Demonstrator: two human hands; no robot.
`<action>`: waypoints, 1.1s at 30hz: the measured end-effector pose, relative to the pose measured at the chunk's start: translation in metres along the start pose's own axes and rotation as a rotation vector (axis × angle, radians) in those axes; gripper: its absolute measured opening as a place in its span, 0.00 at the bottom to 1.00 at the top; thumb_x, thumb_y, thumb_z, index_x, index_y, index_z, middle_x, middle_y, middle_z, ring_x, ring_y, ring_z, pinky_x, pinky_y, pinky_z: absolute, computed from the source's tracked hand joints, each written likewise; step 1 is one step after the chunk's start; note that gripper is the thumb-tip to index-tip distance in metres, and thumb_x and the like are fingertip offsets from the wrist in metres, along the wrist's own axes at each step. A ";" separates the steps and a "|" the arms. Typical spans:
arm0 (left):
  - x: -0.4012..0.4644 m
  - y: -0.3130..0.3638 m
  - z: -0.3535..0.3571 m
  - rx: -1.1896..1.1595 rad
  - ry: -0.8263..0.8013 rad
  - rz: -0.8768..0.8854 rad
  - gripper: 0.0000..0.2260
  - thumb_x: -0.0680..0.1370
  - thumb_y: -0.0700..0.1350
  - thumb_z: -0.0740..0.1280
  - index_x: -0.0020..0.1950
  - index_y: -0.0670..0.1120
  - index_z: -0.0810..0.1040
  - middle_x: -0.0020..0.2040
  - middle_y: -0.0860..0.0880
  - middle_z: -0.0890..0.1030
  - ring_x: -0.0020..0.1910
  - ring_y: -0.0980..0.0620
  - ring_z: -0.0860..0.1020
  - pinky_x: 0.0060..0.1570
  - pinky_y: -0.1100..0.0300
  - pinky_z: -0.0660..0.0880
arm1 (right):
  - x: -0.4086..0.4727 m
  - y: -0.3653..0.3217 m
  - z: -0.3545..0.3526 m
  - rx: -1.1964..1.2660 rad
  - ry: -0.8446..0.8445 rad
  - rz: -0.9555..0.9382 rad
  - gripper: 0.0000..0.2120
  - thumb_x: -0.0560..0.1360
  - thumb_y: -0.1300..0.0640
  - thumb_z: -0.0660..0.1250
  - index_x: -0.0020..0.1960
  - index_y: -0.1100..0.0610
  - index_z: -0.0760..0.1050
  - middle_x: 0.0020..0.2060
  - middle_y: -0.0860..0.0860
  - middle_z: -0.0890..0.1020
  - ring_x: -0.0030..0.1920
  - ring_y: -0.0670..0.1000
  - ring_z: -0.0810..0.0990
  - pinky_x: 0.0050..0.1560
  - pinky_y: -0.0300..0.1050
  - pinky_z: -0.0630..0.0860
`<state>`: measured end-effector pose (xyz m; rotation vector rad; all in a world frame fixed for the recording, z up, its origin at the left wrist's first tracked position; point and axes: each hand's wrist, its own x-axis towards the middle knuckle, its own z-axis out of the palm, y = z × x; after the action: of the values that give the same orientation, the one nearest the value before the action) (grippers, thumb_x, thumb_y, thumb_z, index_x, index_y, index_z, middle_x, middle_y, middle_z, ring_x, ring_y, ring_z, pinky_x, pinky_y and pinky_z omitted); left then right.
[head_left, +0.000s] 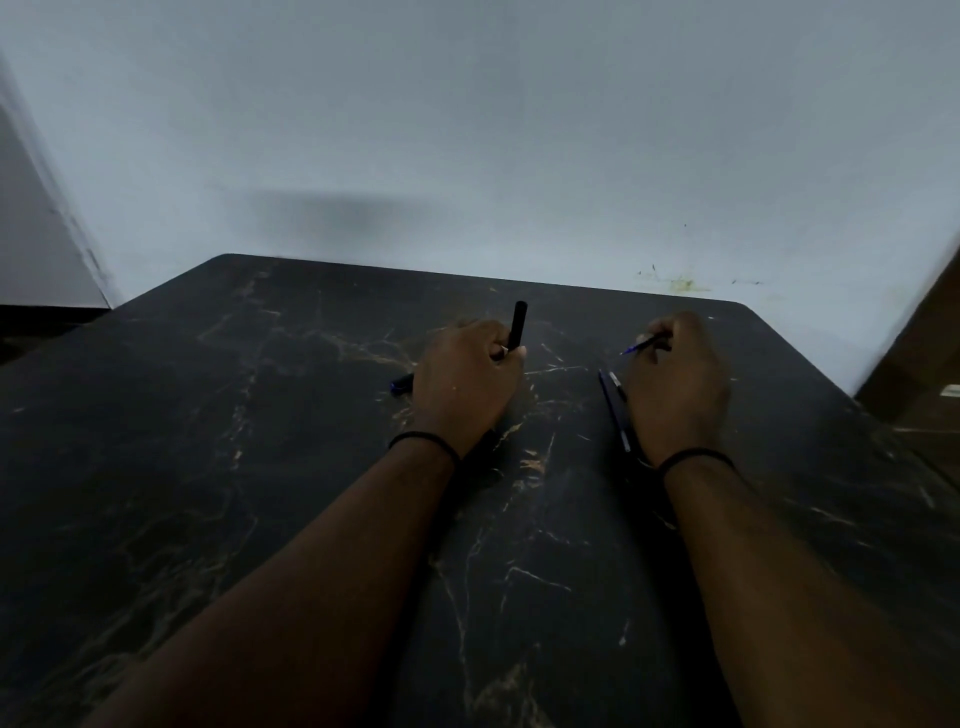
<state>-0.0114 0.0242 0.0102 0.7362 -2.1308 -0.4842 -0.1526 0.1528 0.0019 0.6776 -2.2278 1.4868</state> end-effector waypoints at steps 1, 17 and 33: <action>0.000 0.000 0.000 0.001 0.003 0.001 0.11 0.76 0.50 0.71 0.36 0.49 0.75 0.37 0.52 0.77 0.36 0.55 0.75 0.36 0.59 0.74 | 0.000 0.000 0.000 0.025 0.016 -0.015 0.06 0.75 0.62 0.64 0.50 0.53 0.75 0.48 0.51 0.82 0.49 0.53 0.80 0.47 0.43 0.72; 0.001 0.001 -0.001 0.051 -0.016 0.007 0.06 0.78 0.51 0.68 0.47 0.49 0.80 0.41 0.51 0.82 0.39 0.52 0.79 0.37 0.59 0.74 | -0.019 -0.037 -0.002 0.327 0.037 -0.334 0.14 0.83 0.53 0.61 0.45 0.62 0.76 0.37 0.54 0.79 0.37 0.50 0.75 0.38 0.37 0.69; 0.000 0.002 0.000 0.112 -0.081 0.188 0.05 0.78 0.50 0.67 0.51 0.51 0.81 0.38 0.55 0.77 0.35 0.56 0.75 0.33 0.63 0.68 | -0.029 -0.051 -0.004 0.471 0.080 -0.440 0.08 0.83 0.48 0.59 0.53 0.52 0.71 0.44 0.51 0.83 0.41 0.47 0.81 0.44 0.35 0.76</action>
<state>-0.0118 0.0263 0.0115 0.5781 -2.2910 -0.3005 -0.0995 0.1453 0.0253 1.1395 -1.5343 1.7617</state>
